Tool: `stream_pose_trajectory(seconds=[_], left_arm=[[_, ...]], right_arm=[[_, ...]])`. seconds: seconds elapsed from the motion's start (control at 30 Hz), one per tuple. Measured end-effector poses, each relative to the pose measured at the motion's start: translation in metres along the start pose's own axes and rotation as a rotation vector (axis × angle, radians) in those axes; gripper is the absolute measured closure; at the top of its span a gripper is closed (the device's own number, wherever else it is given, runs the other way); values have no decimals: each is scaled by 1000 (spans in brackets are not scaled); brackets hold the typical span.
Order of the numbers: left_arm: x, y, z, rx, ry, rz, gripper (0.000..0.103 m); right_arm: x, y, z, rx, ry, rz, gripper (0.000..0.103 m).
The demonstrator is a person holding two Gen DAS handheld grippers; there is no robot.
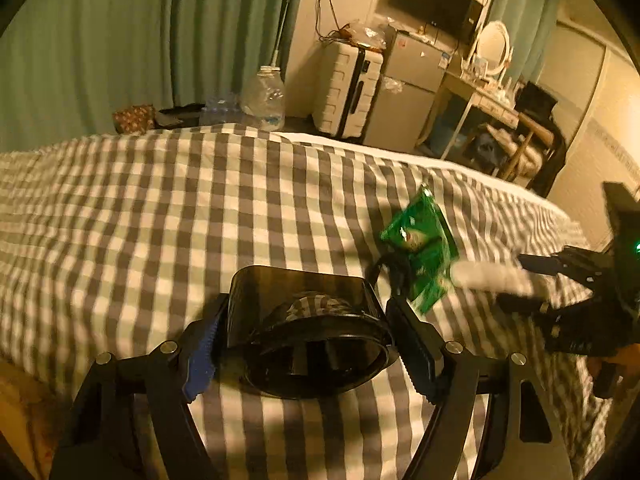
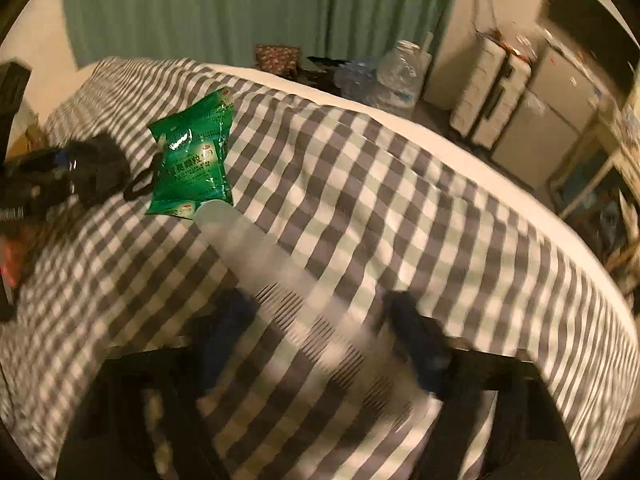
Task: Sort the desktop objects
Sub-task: 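Grasp the black round case with left while right grasps the clear comb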
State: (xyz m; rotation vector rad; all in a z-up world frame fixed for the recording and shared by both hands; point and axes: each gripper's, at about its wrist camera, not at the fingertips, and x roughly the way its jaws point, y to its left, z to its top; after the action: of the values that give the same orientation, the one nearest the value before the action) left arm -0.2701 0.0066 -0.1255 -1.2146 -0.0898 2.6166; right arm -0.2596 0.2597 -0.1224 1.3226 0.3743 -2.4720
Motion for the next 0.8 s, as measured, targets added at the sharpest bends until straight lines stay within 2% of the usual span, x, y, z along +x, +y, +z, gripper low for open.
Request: stream_pose_trajectory(seconds=[0.03, 0.1, 0.2, 0.27, 0.37, 0.47, 0.6, 0.8], left_arm=[[-4, -2, -3, 1, 5, -3, 24], [-18, -4, -14, 1, 15, -9, 24], [-41, -9, -29, 10, 22, -7, 24], [-60, -11, -39, 1, 32, -12, 24], [-100, -13, -59, -20, 24, -50, 24], [-141, -20, -73, -8, -26, -51, 24], [-177, -26, -82, 35, -84, -26, 24], [-222, -28, -89, 42, -149, -65, 24]], right_arm=[[-4, 3, -4, 15, 2, -21, 69], [-18, 13, -18, 74, -2, -63, 78], [-33, 22, -44, 179, -3, -51, 78], [-48, 24, -69, 296, -22, 19, 78], [-70, 30, -80, 296, 6, -3, 78], [-100, 33, -82, 357, -32, 36, 78], [-121, 53, -79, 350, -32, 50, 79], [-144, 95, -68, 319, -18, 90, 79]])
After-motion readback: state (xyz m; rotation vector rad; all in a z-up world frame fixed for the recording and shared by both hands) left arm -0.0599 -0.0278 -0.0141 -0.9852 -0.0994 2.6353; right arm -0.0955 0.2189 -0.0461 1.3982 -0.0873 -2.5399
